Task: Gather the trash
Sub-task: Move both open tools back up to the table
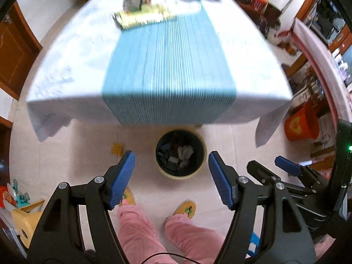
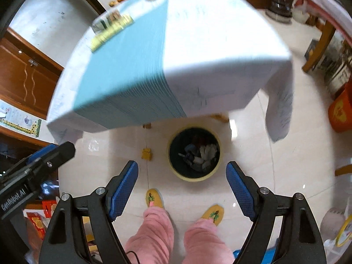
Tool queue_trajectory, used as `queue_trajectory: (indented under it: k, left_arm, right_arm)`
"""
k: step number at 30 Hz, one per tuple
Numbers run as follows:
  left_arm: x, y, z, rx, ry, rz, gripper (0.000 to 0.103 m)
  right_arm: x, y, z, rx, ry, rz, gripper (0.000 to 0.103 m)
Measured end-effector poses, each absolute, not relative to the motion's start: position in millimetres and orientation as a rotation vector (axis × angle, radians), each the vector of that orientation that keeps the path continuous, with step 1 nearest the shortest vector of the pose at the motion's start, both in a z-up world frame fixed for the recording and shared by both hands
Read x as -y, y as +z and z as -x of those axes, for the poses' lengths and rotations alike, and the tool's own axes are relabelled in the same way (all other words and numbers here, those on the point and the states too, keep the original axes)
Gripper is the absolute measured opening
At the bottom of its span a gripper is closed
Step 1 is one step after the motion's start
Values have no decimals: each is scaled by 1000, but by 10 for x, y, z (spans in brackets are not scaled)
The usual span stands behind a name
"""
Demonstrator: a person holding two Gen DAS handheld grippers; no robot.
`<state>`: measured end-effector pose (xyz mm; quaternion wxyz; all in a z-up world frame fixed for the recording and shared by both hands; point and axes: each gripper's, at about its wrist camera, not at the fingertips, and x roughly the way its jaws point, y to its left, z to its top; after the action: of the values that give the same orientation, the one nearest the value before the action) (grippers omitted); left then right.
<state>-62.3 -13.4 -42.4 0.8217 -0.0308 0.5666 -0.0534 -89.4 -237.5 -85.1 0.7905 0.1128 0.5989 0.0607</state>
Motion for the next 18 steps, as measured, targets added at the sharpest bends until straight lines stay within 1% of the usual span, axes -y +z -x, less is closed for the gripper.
queue_trajectory:
  k: [10, 13, 18]
  left_arm:
    - [-73, 760, 703, -996, -28, 51, 66]
    - [-193, 988, 634, -956, -1, 81, 66]
    - [-363, 1198, 382, -972, 1, 149, 66]
  right_arm:
    - [2454, 266, 797, -1131, 185, -191, 83]
    - [2422, 526, 690, -1089, 208, -169, 83]
    - [2298, 874, 362, -1038, 247, -148, 83]
